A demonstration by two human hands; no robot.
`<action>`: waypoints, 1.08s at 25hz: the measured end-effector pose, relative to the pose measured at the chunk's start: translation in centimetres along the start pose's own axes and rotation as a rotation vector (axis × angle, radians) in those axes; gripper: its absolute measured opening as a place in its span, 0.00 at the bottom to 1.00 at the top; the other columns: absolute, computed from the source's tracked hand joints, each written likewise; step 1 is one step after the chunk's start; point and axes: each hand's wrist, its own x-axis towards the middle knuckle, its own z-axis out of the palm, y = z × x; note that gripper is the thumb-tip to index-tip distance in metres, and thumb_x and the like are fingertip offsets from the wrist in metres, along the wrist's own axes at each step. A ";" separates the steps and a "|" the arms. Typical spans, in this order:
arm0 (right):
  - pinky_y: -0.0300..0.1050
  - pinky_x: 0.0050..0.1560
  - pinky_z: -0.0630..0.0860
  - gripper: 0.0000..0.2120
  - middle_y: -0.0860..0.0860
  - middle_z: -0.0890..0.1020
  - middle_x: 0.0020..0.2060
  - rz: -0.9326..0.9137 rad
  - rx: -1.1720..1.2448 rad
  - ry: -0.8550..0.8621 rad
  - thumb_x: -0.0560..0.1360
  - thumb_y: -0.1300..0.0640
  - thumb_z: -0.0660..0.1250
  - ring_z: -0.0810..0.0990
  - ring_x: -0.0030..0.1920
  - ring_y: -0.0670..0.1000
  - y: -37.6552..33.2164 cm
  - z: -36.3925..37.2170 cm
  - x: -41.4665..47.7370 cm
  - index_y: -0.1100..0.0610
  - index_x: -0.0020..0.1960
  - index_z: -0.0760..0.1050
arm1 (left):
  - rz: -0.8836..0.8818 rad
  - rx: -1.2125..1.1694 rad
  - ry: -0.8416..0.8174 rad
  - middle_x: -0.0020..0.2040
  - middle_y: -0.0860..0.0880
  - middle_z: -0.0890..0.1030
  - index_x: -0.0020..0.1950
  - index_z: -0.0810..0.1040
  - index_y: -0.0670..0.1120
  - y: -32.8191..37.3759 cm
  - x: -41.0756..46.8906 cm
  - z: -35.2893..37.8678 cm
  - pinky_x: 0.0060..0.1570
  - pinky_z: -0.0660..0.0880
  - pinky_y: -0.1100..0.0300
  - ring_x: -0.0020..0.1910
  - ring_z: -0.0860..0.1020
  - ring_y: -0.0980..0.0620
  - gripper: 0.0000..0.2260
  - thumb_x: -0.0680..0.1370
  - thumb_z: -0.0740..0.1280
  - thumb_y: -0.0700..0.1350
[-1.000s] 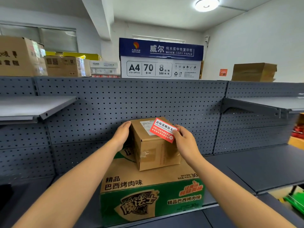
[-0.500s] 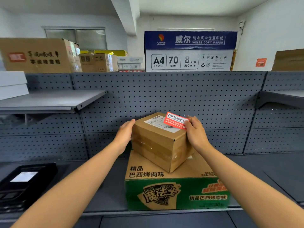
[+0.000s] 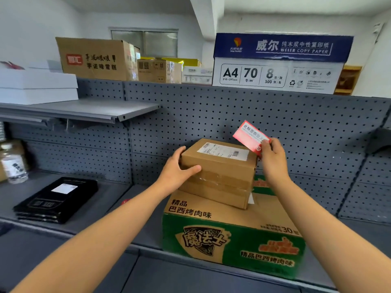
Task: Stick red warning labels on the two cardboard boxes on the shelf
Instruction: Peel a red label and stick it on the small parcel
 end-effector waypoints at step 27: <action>0.40 0.32 0.78 0.06 0.57 0.84 0.34 0.136 0.160 -0.383 0.82 0.62 0.66 0.79 0.30 0.50 0.0 -0.7 -11.9 0.64 0.50 0.80 | 0.210 -0.146 -0.161 0.53 0.53 0.86 0.71 0.68 0.58 3.6 -6.9 2.4 0.51 0.78 0.63 0.51 0.84 0.58 0.23 0.80 0.71 0.44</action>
